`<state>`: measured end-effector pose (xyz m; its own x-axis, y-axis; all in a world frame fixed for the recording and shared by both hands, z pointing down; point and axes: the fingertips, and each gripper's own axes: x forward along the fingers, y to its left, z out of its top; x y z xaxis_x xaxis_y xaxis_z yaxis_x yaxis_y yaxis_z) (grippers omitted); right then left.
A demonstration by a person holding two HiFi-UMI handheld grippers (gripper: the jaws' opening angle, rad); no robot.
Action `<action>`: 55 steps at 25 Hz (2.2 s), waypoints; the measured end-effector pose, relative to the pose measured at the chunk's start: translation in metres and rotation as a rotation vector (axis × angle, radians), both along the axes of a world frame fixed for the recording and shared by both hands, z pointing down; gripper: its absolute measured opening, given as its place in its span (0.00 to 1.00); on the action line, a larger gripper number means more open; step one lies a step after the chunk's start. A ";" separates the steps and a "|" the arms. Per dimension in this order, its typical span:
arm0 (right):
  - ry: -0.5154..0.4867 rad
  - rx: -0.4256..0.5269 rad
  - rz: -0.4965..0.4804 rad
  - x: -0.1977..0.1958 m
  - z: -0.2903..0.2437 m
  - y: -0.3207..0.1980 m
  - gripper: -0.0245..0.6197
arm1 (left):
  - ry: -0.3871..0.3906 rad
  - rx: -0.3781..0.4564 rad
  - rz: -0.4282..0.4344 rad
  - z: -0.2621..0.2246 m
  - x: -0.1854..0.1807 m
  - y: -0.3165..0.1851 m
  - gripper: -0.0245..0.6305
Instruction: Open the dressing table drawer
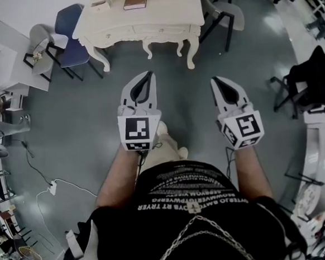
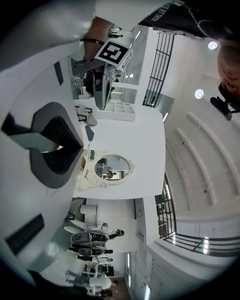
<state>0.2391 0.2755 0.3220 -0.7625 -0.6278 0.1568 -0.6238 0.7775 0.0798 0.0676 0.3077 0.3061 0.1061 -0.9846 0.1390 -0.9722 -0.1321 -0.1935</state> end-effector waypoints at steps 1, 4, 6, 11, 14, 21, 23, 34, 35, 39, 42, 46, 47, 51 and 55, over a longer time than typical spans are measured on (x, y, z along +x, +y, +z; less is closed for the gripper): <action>0.000 0.000 0.005 0.000 0.000 -0.005 0.04 | 0.000 0.001 0.005 0.000 0.000 -0.006 0.04; 0.004 0.004 0.018 -0.002 -0.003 -0.019 0.04 | 0.004 0.010 0.020 -0.005 -0.001 -0.021 0.04; 0.007 0.005 0.030 -0.004 -0.006 -0.030 0.04 | 0.009 0.021 0.024 -0.009 -0.006 -0.032 0.04; 0.017 0.003 0.041 -0.013 -0.007 -0.058 0.04 | 0.017 0.022 0.033 -0.008 -0.016 -0.062 0.04; 0.017 -0.002 0.040 -0.023 -0.008 -0.074 0.04 | 0.029 0.019 0.039 -0.008 -0.021 -0.081 0.04; 0.013 0.004 0.048 -0.041 -0.011 -0.105 0.04 | 0.024 0.002 0.067 -0.007 -0.035 -0.114 0.04; 0.011 0.006 0.050 -0.047 -0.013 -0.113 0.04 | 0.021 -0.005 0.081 -0.006 -0.038 -0.122 0.04; 0.008 0.020 0.066 -0.088 -0.021 -0.154 0.04 | 0.004 0.008 0.106 -0.018 -0.078 -0.168 0.04; 0.005 0.017 0.067 -0.091 -0.022 -0.158 0.04 | 0.004 0.010 0.109 -0.018 -0.081 -0.172 0.04; 0.004 0.012 0.073 -0.105 -0.024 -0.172 0.04 | 0.004 0.014 0.118 -0.020 -0.094 -0.187 0.04; 0.004 0.008 0.081 -0.115 -0.025 -0.182 0.04 | 0.006 0.013 0.127 -0.020 -0.104 -0.198 0.04; 0.013 0.005 0.089 -0.127 -0.021 -0.194 0.04 | 0.008 0.018 0.132 -0.019 -0.118 -0.211 0.04; 0.015 0.005 0.091 -0.130 -0.020 -0.196 0.04 | 0.010 0.019 0.132 -0.019 -0.122 -0.214 0.04; 0.022 0.009 0.092 -0.146 -0.019 -0.204 0.04 | 0.018 0.020 0.131 -0.017 -0.137 -0.220 0.04; 0.027 0.015 0.097 -0.158 -0.021 -0.207 0.04 | 0.026 0.016 0.138 -0.012 -0.147 -0.226 0.04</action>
